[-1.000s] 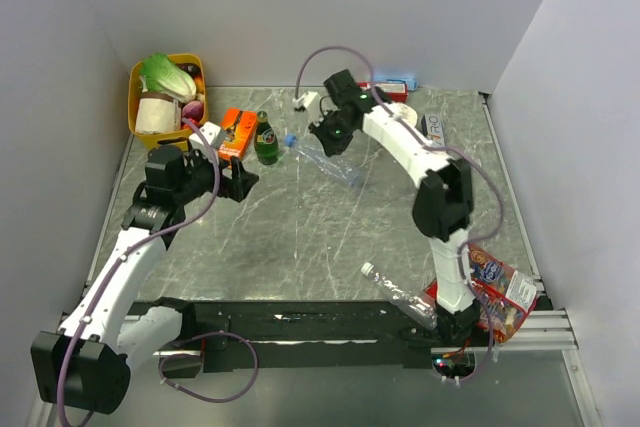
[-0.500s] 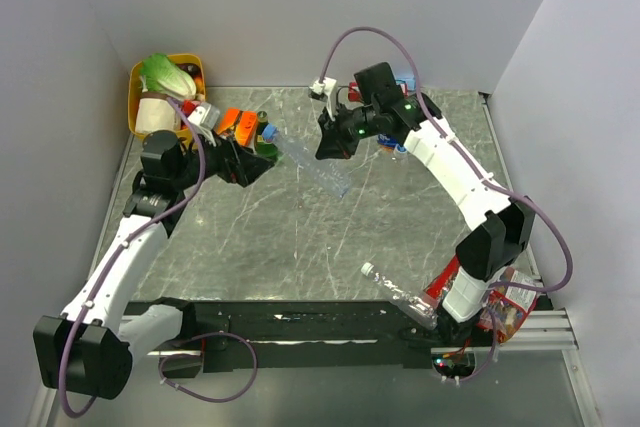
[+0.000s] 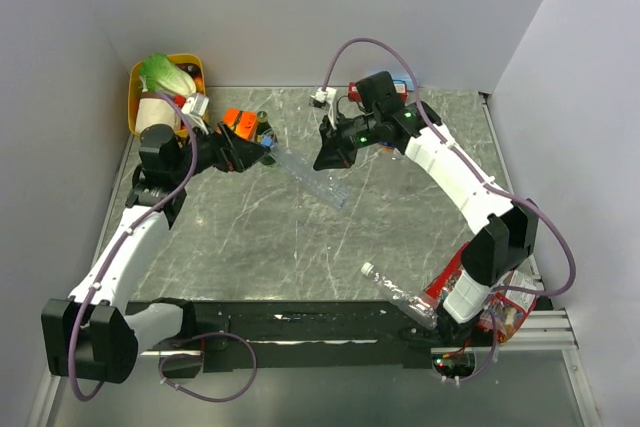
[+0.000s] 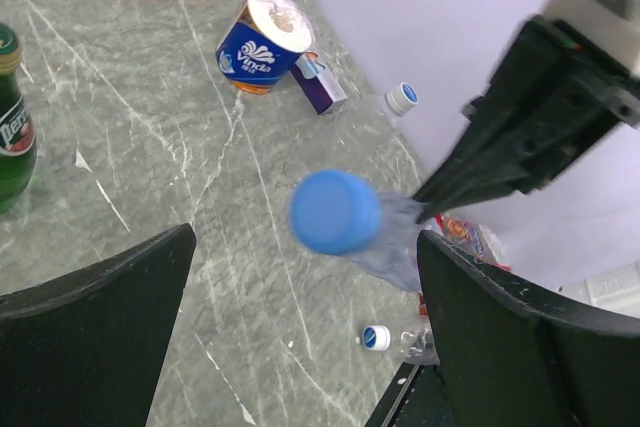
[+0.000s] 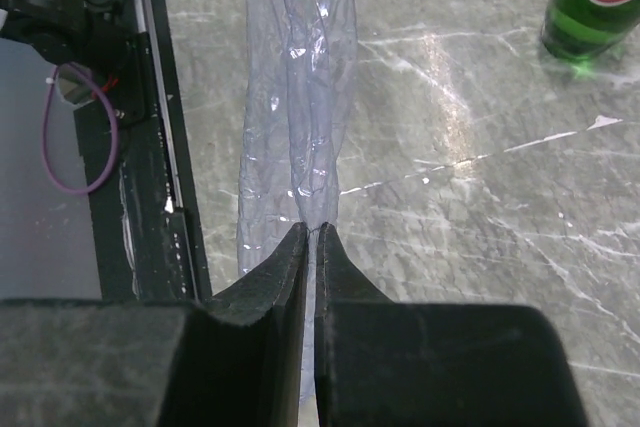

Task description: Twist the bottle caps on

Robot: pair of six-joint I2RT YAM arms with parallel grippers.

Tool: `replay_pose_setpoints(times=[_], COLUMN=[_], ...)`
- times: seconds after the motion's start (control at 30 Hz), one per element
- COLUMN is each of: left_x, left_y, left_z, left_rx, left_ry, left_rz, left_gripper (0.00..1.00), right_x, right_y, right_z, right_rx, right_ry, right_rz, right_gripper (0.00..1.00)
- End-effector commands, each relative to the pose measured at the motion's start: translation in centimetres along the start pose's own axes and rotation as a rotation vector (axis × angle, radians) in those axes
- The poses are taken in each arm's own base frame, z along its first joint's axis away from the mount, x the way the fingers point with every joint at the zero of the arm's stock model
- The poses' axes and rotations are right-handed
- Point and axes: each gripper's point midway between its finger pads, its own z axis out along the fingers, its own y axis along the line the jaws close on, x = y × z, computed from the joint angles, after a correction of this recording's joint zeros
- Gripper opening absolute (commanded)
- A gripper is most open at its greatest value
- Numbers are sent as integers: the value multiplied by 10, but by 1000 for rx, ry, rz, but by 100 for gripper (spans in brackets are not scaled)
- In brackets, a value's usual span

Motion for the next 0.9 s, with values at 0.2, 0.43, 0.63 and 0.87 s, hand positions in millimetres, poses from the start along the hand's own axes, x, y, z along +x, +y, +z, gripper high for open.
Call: replay_pose_setpoints(times=[0.2, 0.43, 0.63, 0.87], left_x=[-19, -19, -18, -20], left_y=[-20, -34, -35, -38], left_z=[1, 1, 2, 2], left_rx=[125, 213, 231, 253], left_ry=[-41, -20, -14, -16], left_rz=[-14, 29, 45, 66], left_gripper=[90, 77, 64, 44], right_x=[-33, -36, -37, -31], right_y=[25, 26, 27, 24], right_z=[-17, -8, -4, 2], right_rx=[-26, -39, -46, -45], right_ry=[-114, -113, -110, -90], right_rz=[-59, -61, -70, -64], right_gripper=[0, 0, 0, 0])
